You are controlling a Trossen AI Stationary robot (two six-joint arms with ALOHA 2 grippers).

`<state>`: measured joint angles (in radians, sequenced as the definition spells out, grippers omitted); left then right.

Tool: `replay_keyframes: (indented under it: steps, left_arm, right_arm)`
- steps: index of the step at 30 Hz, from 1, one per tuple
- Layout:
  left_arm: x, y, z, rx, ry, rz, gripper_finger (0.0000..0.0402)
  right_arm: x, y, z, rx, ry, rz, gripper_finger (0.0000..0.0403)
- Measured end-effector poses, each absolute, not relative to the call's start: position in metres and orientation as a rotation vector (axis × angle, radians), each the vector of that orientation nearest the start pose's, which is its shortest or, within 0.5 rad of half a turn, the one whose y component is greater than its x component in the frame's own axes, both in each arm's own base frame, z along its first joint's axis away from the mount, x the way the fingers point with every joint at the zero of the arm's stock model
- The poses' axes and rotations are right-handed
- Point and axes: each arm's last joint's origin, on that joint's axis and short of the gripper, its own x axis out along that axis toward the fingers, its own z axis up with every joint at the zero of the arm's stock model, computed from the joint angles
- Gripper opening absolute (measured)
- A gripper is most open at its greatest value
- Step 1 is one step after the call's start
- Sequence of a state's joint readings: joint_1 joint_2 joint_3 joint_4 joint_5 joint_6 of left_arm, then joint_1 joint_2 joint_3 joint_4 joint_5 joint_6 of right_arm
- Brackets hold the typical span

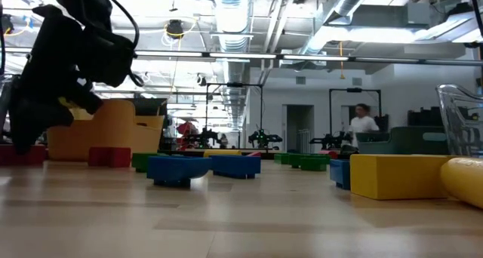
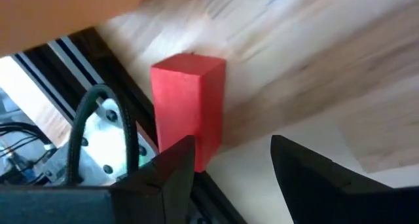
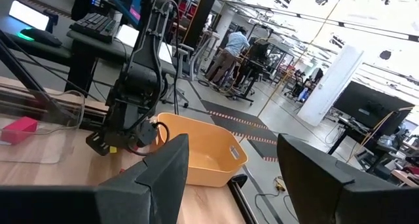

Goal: Sort blocks
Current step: Put the red wooden block into the left transparent bin

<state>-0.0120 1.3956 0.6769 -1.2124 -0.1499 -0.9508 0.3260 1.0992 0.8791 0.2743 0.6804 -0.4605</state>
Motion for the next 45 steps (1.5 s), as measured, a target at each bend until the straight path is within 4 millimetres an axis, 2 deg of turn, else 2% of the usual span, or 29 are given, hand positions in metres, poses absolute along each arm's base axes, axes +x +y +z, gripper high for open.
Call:
replay_keyframes:
  steps: [8, 12, 14, 16, 18, 22, 27, 32, 34, 39, 45]
  left_arm:
    - [0.161, 0.007, 0.151, -0.475, 1.690, 0.983, 0.0194]
    - [0.160, 0.008, 0.146, -0.477, 1.702, 0.928, 0.0194]
    - [0.164, 0.006, 0.148, -0.475, 1.714, 0.845, 0.0194]
    - [0.186, -0.001, 0.156, -0.559, 1.618, 0.662, 0.0194]
    - [0.205, -0.008, 0.174, -0.539, 1.535, 0.575, 0.0194]
    - [0.218, -0.013, 0.205, -0.424, 1.463, 0.598, 0.0194]
    - [0.217, -0.011, 0.221, -0.376, 1.476, 0.646, 0.0194]
    - [0.215, -0.015, 0.220, -0.394, 1.537, 0.542, 0.0194]
    - [0.217, -0.019, 0.220, -0.343, 1.547, 0.442, 0.0194]
    - [0.215, -0.031, 0.219, -0.086, 1.587, 0.218, 0.0194]
    - [0.226, -0.039, 0.206, 0.074, 1.597, 0.155, 0.0194]
  right_arm:
    - [0.235, 0.061, 0.349, -0.429, 0.033, -0.356, 0.0249]
    - [0.235, 0.061, 0.349, -0.429, 0.033, -0.356, 0.0249]
    - [0.235, 0.061, 0.349, -0.429, 0.033, -0.356, 0.0249]
    - [0.235, 0.061, 0.349, -0.429, 0.034, -0.357, 0.0249]
    - [0.236, 0.059, 0.349, -0.429, 0.034, -0.364, 0.0249]
    - [0.236, 0.057, 0.348, -0.429, 0.044, -0.372, 0.0249]
    - [0.236, 0.059, 0.348, -0.426, 0.043, -0.361, 0.0249]
    - [0.236, 0.060, 0.348, -0.424, 0.038, -0.358, 0.0249]
    - [0.236, 0.060, 0.348, -0.425, 0.039, -0.360, 0.0249]
    - [0.237, 0.056, 0.348, -0.423, 0.042, -0.377, 0.0249]
    - [0.237, 0.056, 0.348, -0.422, 0.038, -0.376, 0.0249]
